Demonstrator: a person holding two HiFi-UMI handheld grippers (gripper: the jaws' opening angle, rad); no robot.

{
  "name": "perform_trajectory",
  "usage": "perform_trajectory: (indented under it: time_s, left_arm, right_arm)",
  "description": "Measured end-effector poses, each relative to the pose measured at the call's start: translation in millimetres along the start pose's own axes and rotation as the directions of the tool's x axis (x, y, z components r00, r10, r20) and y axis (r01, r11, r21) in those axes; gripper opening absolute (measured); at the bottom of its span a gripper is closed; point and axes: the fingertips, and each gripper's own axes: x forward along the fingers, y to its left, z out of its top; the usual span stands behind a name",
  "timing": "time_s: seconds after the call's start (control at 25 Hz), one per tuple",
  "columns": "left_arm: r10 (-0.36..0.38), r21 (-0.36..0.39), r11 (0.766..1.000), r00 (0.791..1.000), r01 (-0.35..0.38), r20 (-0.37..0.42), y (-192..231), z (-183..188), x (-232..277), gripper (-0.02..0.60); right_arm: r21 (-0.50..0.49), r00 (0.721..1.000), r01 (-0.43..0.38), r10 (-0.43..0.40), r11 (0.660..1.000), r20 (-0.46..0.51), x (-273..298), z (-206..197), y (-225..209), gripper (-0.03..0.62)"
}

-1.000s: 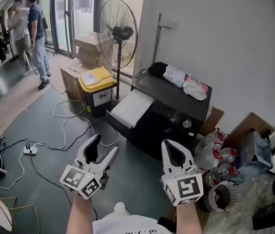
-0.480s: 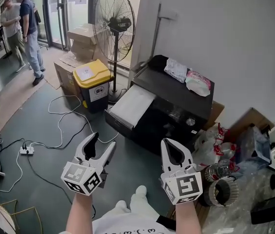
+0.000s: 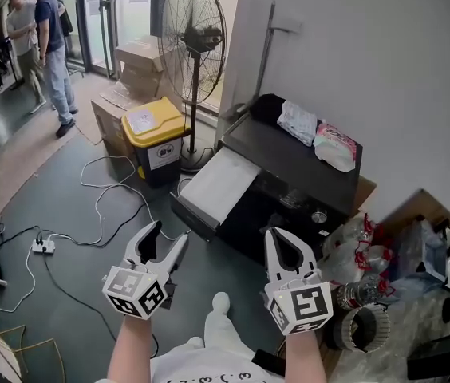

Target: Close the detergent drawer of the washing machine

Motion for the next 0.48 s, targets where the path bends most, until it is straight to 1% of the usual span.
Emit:
perform_trajectory:
  time_s: [0.2, 0.32, 0.4, 0.48]
  left_arm:
    - [0.039, -0.034, 0.999, 0.999, -0.040, -0.016, 23, -4, 44, 0.291]
    - [0.057, -0.056, 0.997, 0.998, -0.058, -0.016, 35, -2, 72, 0.291]
    - [0.055, -0.110, 0.992, 0.998, -0.056, -0.012, 45, -3, 87, 0.291]
    - [0.048, -0.180, 0.982, 0.999, -0.050, -0.014, 55, -9, 99, 0.291]
  right_arm:
    - [0.025, 1.000, -0.015, 0.015, 1.000, -0.013, 46, -10, -33, -0.011]
    - [0.040, 0.999, -0.037, 0.038, 0.999, -0.016, 76, -16, -54, -0.011]
    - [0.045, 0.998, -0.057, 0.058, 0.997, -0.022, 95, -21, -63, -0.011]
    - [0.051, 0.997, -0.075, 0.077, 0.996, -0.030, 113, -27, -71, -0.011]
